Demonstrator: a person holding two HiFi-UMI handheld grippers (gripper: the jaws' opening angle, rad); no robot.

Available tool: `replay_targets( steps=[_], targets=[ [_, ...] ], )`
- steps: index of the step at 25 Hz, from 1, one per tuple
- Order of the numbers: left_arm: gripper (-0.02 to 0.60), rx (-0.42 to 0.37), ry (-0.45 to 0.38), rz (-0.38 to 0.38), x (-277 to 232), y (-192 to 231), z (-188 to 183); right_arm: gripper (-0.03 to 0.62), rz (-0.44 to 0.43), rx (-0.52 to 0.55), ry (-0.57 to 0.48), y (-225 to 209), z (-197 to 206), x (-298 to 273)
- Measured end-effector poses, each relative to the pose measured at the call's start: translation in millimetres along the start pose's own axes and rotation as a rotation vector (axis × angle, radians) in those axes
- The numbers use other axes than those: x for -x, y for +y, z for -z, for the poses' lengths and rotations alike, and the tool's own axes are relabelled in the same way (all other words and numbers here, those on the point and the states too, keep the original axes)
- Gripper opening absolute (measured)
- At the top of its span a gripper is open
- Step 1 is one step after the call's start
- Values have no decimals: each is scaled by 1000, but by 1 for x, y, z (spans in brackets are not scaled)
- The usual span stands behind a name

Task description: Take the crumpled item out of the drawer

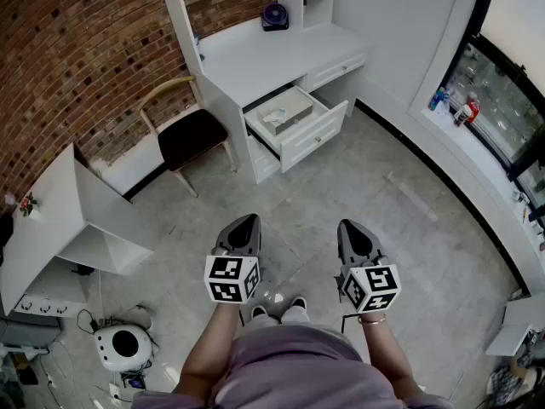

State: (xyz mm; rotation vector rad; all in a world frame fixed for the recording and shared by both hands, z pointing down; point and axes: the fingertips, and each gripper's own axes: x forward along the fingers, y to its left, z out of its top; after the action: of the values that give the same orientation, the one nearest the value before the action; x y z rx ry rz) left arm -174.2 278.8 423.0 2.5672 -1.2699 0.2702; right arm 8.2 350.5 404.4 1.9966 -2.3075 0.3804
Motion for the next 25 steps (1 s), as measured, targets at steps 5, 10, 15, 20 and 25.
replay_targets(
  steps=[5,10,15,20,25],
  targets=[
    [0,9,-17,-14,-11,-6,-1,3,-12,6,-6,-12,0,-4],
    [0,28,-21,-22,-18,-10,-3,3,-28,-5,-8,-19,-1,-8],
    [2,25,-19,-23,-26,-16,-8,3,-28,-12,-1,-31,-3,-11],
    [97,21,-22,-40,-35,-9,-15,17,-45,-23,3,-32,-4,-20],
    [133,10,-10,-41,-57,-2,-18,32,-41,-32,2,-47,-7,-33]
  ],
)
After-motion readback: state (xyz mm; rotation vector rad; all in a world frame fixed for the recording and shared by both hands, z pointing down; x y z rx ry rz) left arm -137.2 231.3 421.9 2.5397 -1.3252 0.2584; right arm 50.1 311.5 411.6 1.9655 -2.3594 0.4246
